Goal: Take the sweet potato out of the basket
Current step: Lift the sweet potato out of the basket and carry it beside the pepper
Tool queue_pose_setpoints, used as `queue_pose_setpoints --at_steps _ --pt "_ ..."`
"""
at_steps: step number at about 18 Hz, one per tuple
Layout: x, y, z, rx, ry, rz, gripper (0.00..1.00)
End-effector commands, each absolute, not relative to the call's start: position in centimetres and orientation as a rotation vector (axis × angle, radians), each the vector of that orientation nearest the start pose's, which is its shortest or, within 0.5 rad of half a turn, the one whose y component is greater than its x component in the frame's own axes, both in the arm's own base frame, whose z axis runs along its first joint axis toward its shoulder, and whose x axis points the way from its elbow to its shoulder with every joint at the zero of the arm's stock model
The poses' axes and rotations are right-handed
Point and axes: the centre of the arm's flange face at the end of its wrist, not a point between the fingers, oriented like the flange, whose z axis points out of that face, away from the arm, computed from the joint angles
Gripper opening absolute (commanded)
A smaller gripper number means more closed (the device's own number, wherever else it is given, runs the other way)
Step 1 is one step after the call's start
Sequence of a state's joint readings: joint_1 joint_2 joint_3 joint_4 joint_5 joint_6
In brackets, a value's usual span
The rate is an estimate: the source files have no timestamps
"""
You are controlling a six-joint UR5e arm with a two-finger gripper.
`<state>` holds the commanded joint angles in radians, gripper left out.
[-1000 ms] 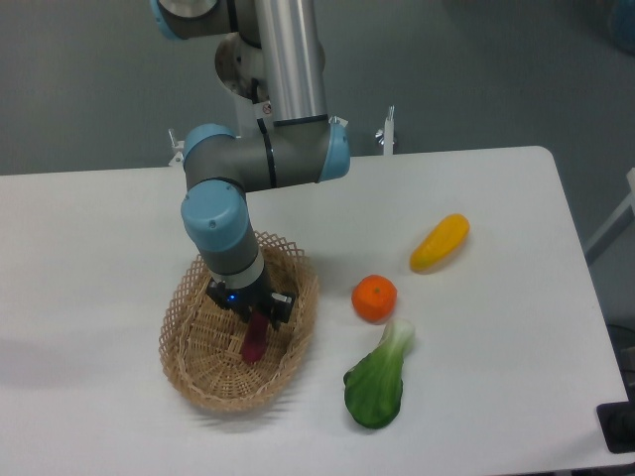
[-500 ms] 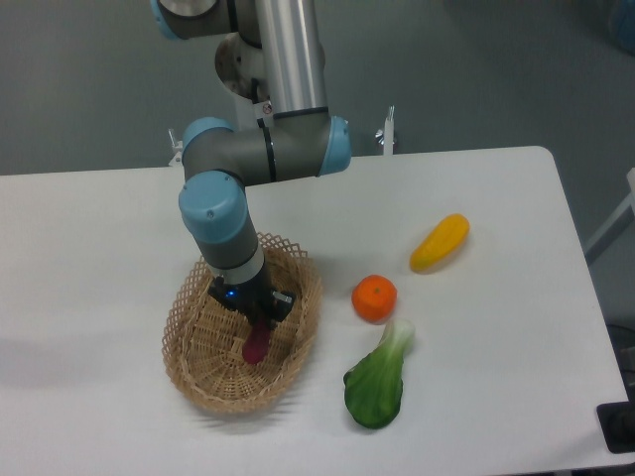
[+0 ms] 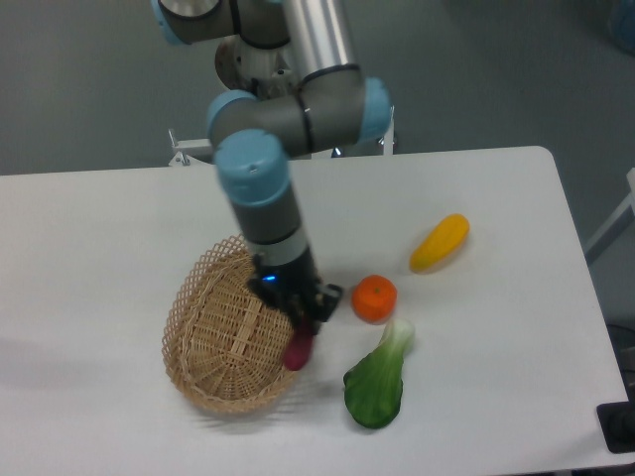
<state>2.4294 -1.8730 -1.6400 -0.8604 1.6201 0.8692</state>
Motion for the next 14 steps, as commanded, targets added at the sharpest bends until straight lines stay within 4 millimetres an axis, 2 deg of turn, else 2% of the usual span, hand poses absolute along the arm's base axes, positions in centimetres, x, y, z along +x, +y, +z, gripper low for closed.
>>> queue_pose_setpoints --at_steps 3,6,9,14 --pt "-44.4 45.8 38.8 -2.925 0.073 0.437 0.18" --pt "-48.5 42.0 39.7 -2.926 0.181 0.443 0.18" --pt "-50.6 39.6 40.1 -2.932 0.265 0.471 0.18" --pt "-51.2 39.1 40.0 -2.937 0.283 0.476 0.18"
